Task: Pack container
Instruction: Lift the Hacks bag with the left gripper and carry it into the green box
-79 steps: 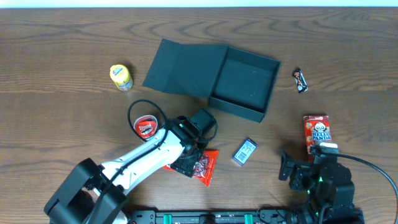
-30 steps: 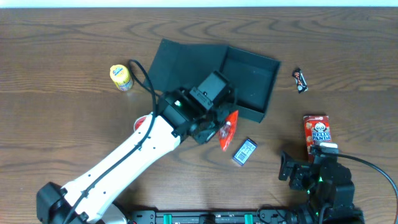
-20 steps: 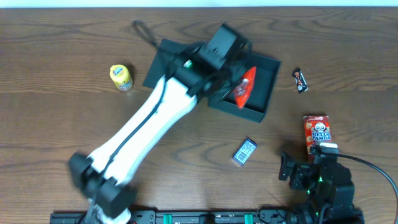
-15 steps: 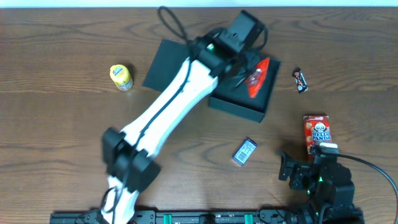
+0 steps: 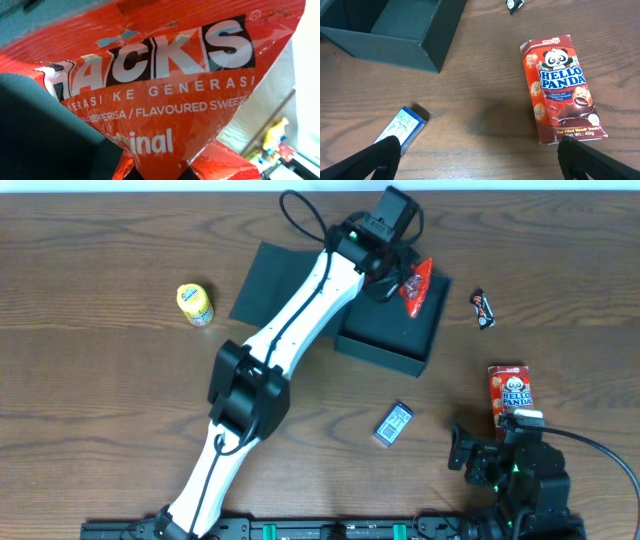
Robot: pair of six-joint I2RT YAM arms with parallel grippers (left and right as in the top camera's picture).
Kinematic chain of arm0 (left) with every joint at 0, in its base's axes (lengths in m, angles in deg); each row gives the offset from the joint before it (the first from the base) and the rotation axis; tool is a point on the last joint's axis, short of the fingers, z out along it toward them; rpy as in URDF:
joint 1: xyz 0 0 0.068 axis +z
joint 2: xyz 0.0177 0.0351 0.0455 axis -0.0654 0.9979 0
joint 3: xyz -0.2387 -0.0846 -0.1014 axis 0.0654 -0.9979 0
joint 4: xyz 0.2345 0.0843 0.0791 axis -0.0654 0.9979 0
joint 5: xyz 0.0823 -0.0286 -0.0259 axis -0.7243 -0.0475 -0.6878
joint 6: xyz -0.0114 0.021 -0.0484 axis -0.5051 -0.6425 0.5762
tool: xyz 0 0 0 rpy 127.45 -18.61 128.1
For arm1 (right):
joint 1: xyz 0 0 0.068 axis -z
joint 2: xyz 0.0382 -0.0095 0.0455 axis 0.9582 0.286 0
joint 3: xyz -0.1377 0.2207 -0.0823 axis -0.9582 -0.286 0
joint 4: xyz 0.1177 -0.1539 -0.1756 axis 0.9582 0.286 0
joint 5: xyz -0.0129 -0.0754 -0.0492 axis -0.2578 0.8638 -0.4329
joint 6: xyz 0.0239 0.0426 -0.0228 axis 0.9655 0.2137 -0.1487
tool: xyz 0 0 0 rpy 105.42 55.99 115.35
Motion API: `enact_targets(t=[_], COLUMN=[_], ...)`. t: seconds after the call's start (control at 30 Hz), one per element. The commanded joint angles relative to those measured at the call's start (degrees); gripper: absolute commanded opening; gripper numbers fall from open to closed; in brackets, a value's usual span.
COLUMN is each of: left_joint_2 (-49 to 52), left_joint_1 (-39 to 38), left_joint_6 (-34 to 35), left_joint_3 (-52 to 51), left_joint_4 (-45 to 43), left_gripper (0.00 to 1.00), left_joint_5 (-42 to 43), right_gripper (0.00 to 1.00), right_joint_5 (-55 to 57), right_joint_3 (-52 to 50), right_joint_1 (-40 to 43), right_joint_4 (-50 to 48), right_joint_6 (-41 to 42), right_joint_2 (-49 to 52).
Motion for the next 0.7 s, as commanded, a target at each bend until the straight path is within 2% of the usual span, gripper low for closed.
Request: enact_targets(t=[0.0,0.5,0.67], left_joint_2=[1.38,3.78,3.80], left_joint_1=[-0.17,-0.22,-0.28], left_joint_6=[0.24,-0.87,-0.85], left_joint_3=[1.66,1.64,1.64], left_joint_4=[-1.31,-1.64,-1.79], left_gripper=[0.06,0.06,0.11], left_joint_5=[0.92,-4.50,-5.09], right_gripper=[0.99,0.99,0.99], right_joint_5=[-0.20,-0.20,-0.20], right_joint_3=[-0.24,-0.24,-0.24], right_joint_1=[0.59,0.59,0.59], right_joint_4=[0.09,0.09,0.09], right_joint_6=[0.92,0.92,0.92], right_joint_2=[-0.33,-0.33,-0.33])
